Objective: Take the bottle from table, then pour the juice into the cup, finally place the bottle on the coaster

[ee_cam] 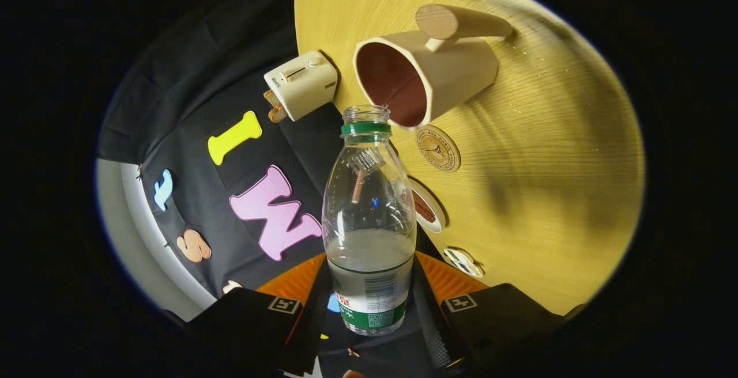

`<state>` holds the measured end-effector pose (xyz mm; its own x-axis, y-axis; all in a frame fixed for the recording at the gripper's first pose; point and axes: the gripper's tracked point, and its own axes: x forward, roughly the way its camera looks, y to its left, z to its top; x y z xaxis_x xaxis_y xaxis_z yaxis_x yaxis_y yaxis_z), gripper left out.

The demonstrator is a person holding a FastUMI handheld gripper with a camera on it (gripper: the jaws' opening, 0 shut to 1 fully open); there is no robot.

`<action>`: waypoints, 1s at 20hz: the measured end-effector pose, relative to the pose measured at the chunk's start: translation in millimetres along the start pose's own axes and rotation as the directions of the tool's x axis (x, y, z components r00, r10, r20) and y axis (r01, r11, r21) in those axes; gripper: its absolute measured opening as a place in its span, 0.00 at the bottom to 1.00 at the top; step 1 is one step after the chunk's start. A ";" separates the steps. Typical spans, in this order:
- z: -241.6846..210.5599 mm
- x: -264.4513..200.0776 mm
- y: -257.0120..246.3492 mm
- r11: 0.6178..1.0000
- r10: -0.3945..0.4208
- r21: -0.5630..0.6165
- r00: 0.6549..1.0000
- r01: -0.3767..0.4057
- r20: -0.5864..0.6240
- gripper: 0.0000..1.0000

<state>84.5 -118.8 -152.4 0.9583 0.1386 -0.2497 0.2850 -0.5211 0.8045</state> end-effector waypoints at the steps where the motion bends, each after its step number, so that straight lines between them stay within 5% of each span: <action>1: -0.1 -1.1 4.2 1.000 0.012 0.013 1.000 -0.012 0.000 0.75; 9: 0.4 -5.9 23.6 0.992 0.084 0.093 0.996 -0.084 0.009 0.75; 20: 6.3 2.6 17.1 0.995 0.088 0.043 0.994 -0.091 0.064 0.75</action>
<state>91.7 -132.6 -142.7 0.9765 0.0377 -0.2121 0.1956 -0.5674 0.7999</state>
